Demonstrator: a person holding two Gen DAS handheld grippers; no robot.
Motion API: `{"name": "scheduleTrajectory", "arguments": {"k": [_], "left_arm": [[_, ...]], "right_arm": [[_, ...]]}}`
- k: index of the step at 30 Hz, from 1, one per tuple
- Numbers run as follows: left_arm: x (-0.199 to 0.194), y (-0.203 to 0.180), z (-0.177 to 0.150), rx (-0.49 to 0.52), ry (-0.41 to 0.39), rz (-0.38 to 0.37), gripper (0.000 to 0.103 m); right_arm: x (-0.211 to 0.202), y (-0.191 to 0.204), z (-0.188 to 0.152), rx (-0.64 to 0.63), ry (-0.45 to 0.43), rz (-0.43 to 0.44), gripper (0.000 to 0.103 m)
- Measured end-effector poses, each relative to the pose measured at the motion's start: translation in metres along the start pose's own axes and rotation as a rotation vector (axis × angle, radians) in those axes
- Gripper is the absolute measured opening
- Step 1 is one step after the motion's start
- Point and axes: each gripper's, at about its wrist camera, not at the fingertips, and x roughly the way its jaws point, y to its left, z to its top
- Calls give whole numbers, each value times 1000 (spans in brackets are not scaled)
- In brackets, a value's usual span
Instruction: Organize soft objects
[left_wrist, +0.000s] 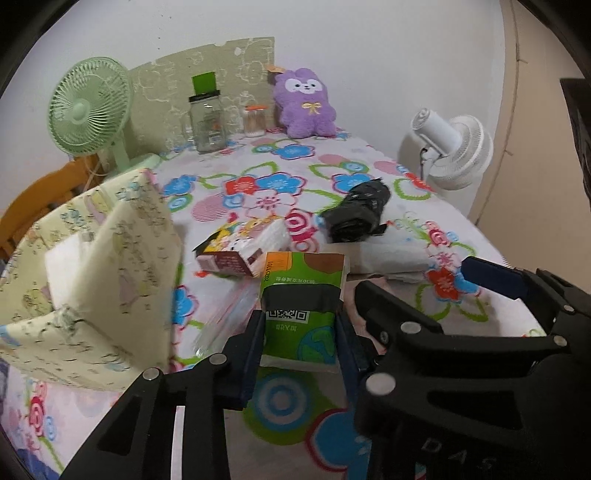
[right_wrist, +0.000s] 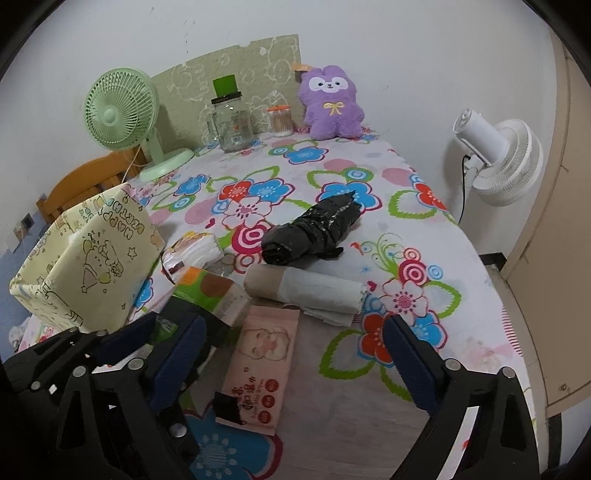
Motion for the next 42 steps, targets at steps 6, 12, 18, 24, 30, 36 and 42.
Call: {"name": "scheduleTrajectory", "arguments": {"k": [6, 12, 18, 24, 30, 36, 42], "left_arm": [[3, 8, -7, -18, 30, 12, 37], [4, 7, -11, -12, 42, 5, 36], [5, 7, -12, -9, 47, 6, 35], [6, 5, -12, 7, 48, 17, 36], [5, 1, -14, 26, 45, 32, 36], [4, -3, -16, 55, 52, 54, 36], [1, -2, -16, 44, 57, 46, 36]], "right_arm": [[8, 10, -4, -6, 38, -2, 90], [23, 13, -8, 5, 99, -3, 75], [27, 12, -11, 34, 120, 38, 67], [27, 14, -12, 43, 123, 61, 54], [25, 14, -14, 39, 118, 70, 42], [23, 14, -17, 36, 123, 85, 37], [18, 13, -19, 28, 110, 66, 26]]}}
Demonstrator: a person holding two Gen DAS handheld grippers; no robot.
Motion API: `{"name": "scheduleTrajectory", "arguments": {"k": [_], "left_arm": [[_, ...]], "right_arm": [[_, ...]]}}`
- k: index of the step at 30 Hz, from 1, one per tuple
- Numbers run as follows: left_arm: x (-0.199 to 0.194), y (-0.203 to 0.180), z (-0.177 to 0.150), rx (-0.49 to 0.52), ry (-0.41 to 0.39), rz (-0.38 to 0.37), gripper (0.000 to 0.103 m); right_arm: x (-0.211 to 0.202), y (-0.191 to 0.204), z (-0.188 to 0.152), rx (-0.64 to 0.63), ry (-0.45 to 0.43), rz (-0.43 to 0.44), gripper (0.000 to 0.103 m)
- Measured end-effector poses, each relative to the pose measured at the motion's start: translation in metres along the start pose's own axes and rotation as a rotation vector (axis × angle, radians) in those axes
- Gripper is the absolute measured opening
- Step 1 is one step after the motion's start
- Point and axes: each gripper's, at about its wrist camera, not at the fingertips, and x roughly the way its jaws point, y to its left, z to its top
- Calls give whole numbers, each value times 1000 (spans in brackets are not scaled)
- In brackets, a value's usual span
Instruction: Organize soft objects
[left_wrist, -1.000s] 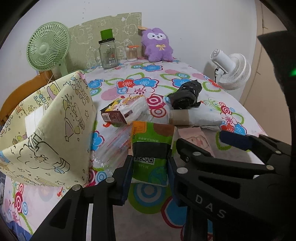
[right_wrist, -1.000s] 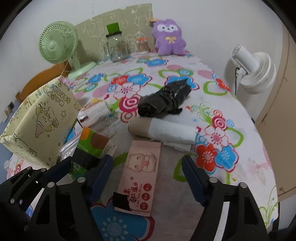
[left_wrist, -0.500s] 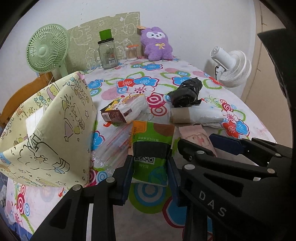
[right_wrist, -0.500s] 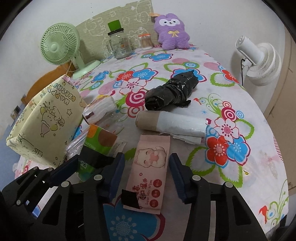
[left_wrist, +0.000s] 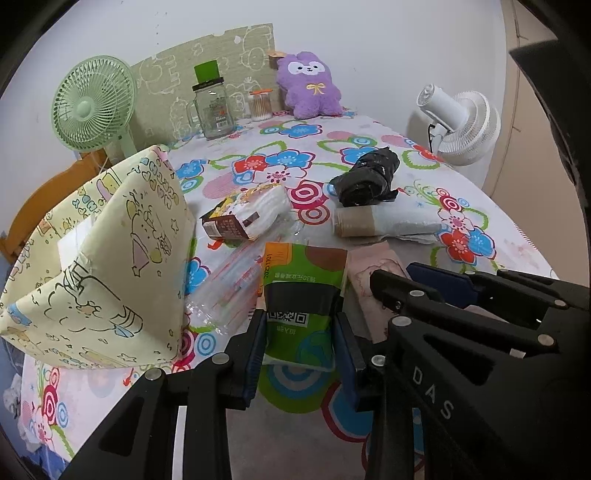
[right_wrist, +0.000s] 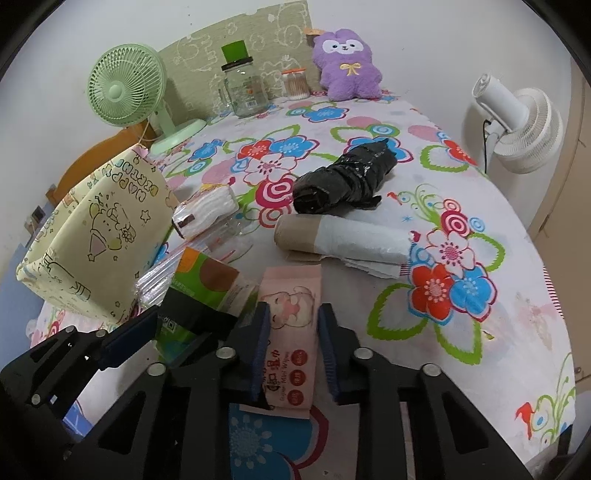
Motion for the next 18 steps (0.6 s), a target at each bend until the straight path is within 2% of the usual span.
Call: {"name": "scheduleTrajectory", "arguments": {"k": [4, 10, 13, 15, 18], "left_arm": [[-2, 0, 0, -6, -2, -4, 36], [-5, 6, -2, 4, 3, 35, 36], [-5, 10, -5, 0, 9, 33, 36], [-6, 13, -7, -2, 11, 32, 36], [-7, 16, -9, -3, 12, 30, 36]], "right_arm": [[-5, 2, -2, -22, -14, -21, 19], [-4, 3, 1, -1, -4, -17, 20], [-1, 7, 2, 1, 19, -15, 31], [2, 9, 2, 5, 38, -17, 53], [4, 12, 2, 8, 42, -21, 55]]}}
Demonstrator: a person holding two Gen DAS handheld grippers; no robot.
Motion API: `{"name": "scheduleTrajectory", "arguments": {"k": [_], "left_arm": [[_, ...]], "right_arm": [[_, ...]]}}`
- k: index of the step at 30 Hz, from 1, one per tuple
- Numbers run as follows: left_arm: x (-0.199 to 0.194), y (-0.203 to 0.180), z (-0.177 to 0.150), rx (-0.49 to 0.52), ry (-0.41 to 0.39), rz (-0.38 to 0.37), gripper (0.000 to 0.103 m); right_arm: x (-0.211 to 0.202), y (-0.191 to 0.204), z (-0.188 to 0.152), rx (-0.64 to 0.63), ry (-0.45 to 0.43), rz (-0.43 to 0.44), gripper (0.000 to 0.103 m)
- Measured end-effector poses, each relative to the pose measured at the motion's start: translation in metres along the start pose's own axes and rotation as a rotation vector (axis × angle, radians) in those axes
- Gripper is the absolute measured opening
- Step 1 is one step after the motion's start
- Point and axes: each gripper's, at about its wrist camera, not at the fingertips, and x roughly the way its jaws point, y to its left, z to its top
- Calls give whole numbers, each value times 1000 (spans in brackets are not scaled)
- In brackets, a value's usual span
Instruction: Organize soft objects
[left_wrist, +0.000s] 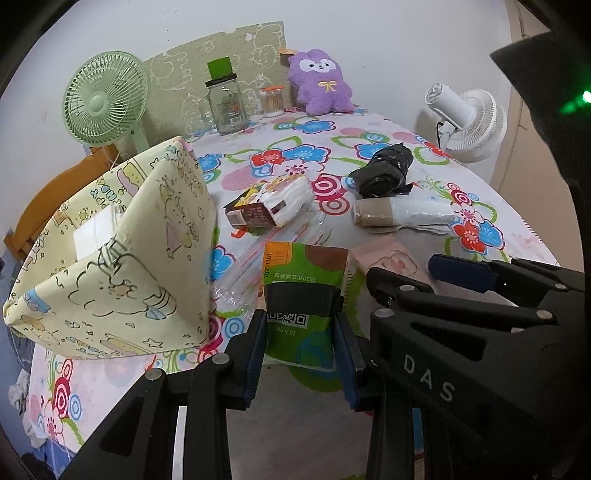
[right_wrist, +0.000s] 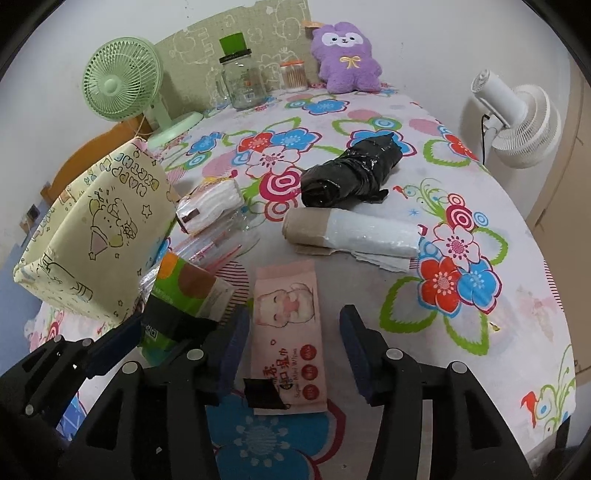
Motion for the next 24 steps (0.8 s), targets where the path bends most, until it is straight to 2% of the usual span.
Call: {"name": "scheduleTrajectory", "arguments": {"k": [10, 12, 13, 24], "left_arm": [[2, 4, -3, -10, -5, -12, 36], [2, 3, -4, -5, -6, -9, 35], [2, 3, -3, -4, -6, -8, 35], [-10, -3, 10, -9, -37, -42, 34]], "right_arm": [[5, 10, -1, -38, 3, -65, 52], [5, 12, -1, -48, 3, -96, 41], [6, 14, -1, -58, 4, -105, 41], [-9, 1, 4, -17, -20, -83, 37]]}}
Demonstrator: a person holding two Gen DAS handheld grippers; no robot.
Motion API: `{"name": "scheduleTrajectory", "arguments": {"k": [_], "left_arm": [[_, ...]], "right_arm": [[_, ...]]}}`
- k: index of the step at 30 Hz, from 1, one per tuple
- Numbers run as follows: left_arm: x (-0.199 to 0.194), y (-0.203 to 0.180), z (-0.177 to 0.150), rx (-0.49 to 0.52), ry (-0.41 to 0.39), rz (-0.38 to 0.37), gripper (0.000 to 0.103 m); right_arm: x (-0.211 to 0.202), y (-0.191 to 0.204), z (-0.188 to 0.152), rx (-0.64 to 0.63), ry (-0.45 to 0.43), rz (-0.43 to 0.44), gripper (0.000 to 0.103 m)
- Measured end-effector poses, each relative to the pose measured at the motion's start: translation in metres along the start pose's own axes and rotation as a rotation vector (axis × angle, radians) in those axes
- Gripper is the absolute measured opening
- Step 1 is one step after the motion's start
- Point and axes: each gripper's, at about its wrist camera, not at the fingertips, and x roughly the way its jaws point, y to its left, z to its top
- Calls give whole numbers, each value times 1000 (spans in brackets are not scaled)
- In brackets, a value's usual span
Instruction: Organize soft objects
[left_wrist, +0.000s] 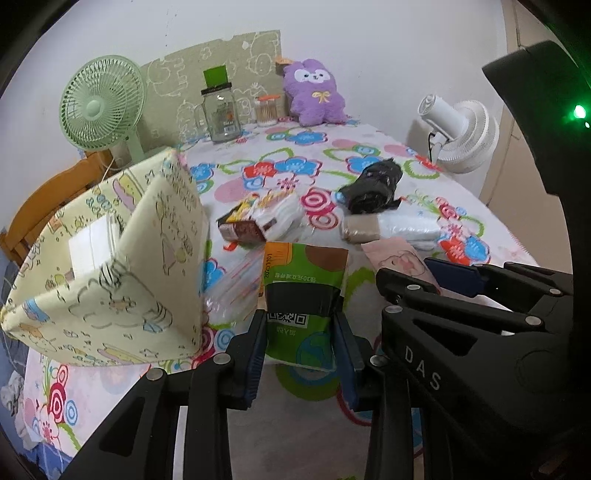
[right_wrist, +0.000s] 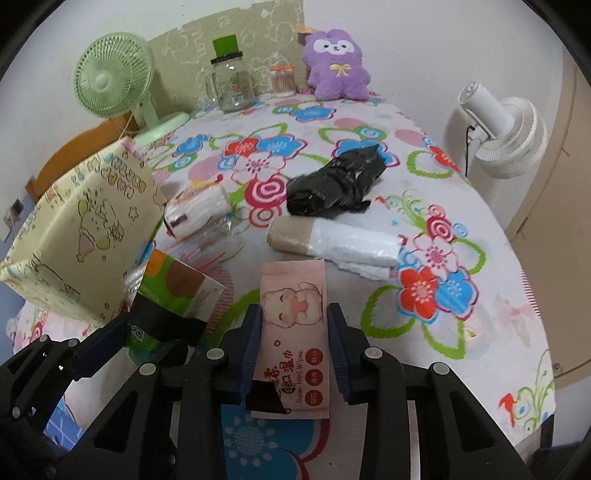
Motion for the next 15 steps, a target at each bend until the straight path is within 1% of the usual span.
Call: {"name": "scheduleTrajectory", "arguments": {"k": [15], "left_arm": [[-37, -3, 35, -2, -95, -14, 34]], "right_arm": [[-56, -5, 30, -4, -136, -15, 37]]}}
